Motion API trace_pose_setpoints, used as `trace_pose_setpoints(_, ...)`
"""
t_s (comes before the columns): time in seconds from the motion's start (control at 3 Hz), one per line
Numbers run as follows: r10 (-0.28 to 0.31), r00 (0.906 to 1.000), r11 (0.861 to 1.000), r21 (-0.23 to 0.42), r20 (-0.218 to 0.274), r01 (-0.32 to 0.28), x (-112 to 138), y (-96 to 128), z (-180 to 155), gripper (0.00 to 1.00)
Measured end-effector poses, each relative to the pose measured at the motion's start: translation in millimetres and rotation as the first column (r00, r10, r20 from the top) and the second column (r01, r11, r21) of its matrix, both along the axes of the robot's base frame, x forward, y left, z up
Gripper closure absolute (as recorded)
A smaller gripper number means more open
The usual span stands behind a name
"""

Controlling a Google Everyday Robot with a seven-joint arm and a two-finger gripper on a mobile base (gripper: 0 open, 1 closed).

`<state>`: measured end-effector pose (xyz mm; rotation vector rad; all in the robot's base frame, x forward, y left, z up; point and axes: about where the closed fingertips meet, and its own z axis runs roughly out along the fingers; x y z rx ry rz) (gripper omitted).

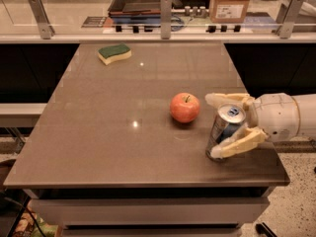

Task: Move redbull can near sponge

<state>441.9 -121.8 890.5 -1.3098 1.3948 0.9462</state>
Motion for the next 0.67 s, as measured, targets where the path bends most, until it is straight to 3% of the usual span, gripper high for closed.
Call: trace_pose_setpoints(0.67,0.009,1.0,1.0,-0.001,0.002,-0.009,-0.5,4.4,1.2,0.64)
